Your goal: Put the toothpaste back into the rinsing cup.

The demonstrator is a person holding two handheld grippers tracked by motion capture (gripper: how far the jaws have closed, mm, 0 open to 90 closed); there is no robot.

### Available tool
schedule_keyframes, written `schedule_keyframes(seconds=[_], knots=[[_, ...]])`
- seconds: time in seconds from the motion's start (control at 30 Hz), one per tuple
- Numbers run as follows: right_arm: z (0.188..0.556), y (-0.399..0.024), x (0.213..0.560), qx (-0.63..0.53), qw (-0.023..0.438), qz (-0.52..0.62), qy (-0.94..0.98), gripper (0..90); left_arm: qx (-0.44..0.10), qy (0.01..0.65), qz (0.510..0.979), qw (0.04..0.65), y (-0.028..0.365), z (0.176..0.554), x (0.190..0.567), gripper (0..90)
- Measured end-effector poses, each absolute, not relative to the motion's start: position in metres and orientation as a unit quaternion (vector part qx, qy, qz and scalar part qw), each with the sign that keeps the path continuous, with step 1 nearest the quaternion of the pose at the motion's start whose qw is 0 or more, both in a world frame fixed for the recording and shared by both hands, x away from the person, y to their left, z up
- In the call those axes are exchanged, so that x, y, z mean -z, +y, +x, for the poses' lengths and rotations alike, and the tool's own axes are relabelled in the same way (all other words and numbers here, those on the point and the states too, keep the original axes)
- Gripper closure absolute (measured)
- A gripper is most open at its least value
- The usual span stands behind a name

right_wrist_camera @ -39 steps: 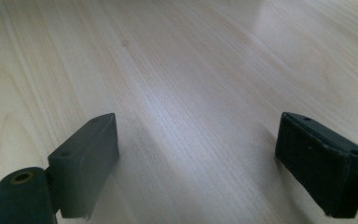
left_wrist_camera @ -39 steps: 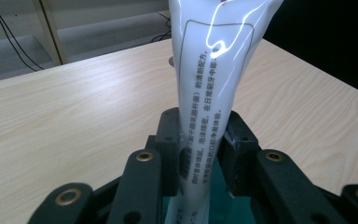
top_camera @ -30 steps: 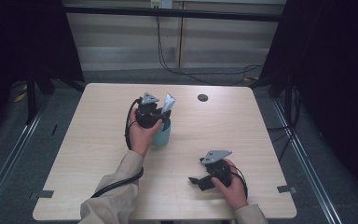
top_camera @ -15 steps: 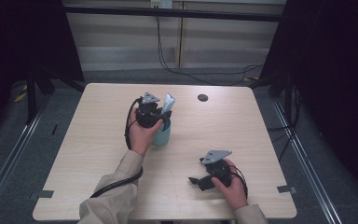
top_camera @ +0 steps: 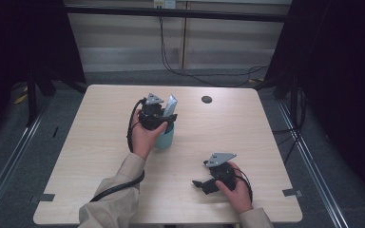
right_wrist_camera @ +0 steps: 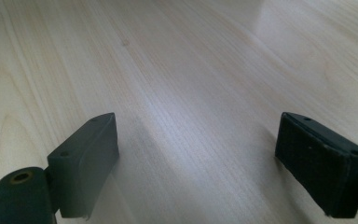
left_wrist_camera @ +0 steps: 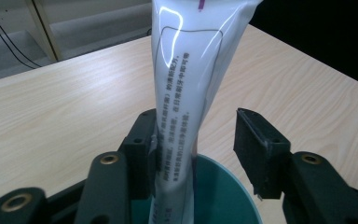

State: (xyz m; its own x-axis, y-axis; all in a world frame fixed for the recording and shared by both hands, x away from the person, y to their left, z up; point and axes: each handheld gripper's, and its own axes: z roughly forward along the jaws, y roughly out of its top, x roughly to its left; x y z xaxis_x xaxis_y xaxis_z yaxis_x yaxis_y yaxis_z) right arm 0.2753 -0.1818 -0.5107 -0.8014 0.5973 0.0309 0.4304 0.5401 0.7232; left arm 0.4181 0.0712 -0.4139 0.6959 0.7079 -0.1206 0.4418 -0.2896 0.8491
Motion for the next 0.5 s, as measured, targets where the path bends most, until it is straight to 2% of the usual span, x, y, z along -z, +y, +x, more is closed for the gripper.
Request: schedule_keyframes(seconds=[0.23,0.5], knots=[[0.2754,-0.1818,0.5108,-0.379,0.11,0.294,0.871,12.4,-0.142,0.37,0.786,0.474,0.0752,0.4177,0.4133,41.2],[0.2754,-0.1818,0.5107,-0.378,0.11,0.295,0.871,12.4,-0.143,0.374,0.786,0.471,0.0812,0.4169,0.4106,35.1]])
